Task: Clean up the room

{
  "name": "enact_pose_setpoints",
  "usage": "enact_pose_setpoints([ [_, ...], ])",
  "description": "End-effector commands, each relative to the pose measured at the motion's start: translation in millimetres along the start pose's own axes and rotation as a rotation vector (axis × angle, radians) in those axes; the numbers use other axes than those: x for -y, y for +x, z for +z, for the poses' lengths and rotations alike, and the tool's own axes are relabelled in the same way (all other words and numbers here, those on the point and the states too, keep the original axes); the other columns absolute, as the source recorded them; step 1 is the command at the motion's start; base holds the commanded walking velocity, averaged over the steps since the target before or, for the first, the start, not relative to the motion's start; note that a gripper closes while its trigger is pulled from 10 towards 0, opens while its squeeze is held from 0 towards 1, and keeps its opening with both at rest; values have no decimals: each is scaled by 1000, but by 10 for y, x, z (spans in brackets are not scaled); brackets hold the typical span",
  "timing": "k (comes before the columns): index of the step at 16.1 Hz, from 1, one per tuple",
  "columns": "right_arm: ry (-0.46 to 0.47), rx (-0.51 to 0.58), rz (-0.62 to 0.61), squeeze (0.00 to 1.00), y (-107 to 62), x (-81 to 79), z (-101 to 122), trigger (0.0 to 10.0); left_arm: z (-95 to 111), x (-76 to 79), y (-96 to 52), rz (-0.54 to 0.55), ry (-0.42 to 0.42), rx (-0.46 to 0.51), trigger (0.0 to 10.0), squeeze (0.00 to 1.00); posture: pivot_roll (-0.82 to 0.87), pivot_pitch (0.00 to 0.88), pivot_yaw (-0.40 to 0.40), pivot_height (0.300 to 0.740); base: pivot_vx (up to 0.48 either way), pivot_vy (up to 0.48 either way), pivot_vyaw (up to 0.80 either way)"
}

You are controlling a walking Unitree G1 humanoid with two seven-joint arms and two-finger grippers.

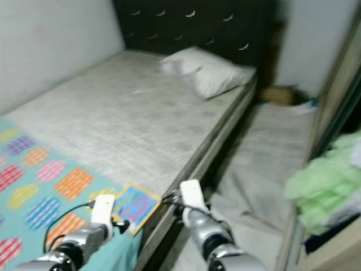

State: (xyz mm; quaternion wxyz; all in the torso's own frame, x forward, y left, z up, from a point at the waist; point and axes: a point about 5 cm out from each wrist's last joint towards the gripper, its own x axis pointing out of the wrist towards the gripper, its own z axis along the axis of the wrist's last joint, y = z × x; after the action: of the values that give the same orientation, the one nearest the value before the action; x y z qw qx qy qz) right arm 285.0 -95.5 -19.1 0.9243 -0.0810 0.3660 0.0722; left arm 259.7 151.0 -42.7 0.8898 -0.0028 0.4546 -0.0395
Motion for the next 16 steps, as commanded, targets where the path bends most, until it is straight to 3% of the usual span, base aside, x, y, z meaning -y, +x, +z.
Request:
enact_pose_setpoints([
  [1, -2, 17, 21, 0, -1, -77, 55, 10000, -29, -75, -8, 13, 10, -13, 10000, 0, -96, 0, 74, 740, 0, 0, 800],
  [16, -12, 34, 30, 0, -1, -94, 92, 10000, -10, -80, -9, 16, 4, -6, 10000, 0, -94, 2, 74, 740, 0, 0, 800],
])
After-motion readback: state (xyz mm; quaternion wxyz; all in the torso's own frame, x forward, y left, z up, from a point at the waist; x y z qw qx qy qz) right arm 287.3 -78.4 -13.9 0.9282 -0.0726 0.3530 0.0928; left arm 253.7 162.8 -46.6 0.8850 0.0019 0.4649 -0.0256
